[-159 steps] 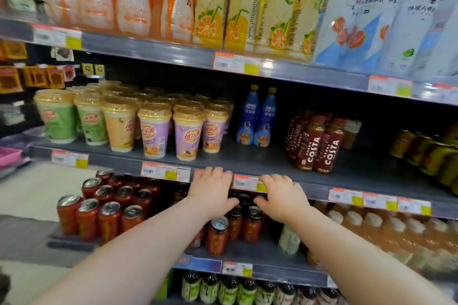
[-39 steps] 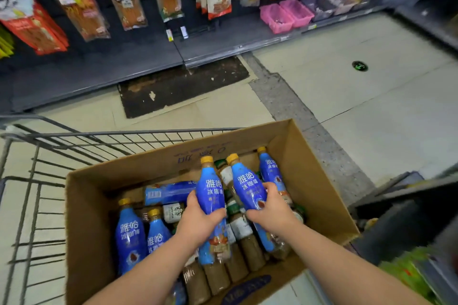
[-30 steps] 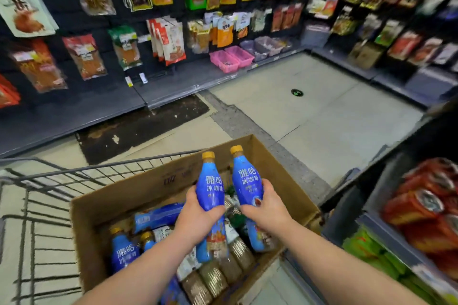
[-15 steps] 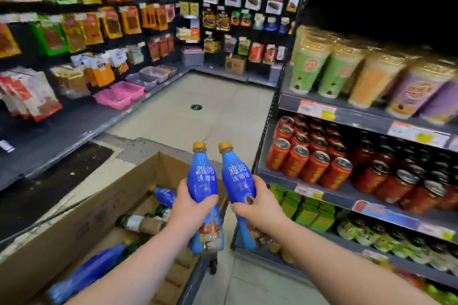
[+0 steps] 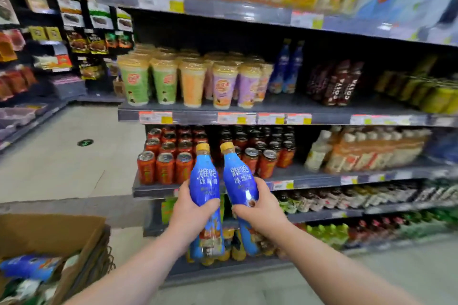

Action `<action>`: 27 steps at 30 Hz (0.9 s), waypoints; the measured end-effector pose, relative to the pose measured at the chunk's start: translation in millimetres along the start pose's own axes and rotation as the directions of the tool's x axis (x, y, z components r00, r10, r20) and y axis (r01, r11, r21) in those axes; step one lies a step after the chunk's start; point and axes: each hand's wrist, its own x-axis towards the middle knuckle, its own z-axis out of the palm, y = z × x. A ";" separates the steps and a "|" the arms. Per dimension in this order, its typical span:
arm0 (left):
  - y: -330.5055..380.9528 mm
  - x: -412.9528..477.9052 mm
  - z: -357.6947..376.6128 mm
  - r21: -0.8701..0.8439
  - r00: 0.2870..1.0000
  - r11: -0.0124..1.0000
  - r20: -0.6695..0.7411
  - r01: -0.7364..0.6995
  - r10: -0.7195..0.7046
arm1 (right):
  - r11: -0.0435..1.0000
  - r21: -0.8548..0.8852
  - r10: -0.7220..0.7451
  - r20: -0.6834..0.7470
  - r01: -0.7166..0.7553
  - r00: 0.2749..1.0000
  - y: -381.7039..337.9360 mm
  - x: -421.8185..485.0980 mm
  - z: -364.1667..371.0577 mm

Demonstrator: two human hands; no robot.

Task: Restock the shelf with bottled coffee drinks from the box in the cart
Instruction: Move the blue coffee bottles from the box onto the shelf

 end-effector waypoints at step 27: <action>117.2 6.9 302.3 -0.023 0.959 0.988 0.240 -0.152 0.153 | 0.992 0.125 -0.004 -0.227 0.033 0.974 108.5 22.2 -301.9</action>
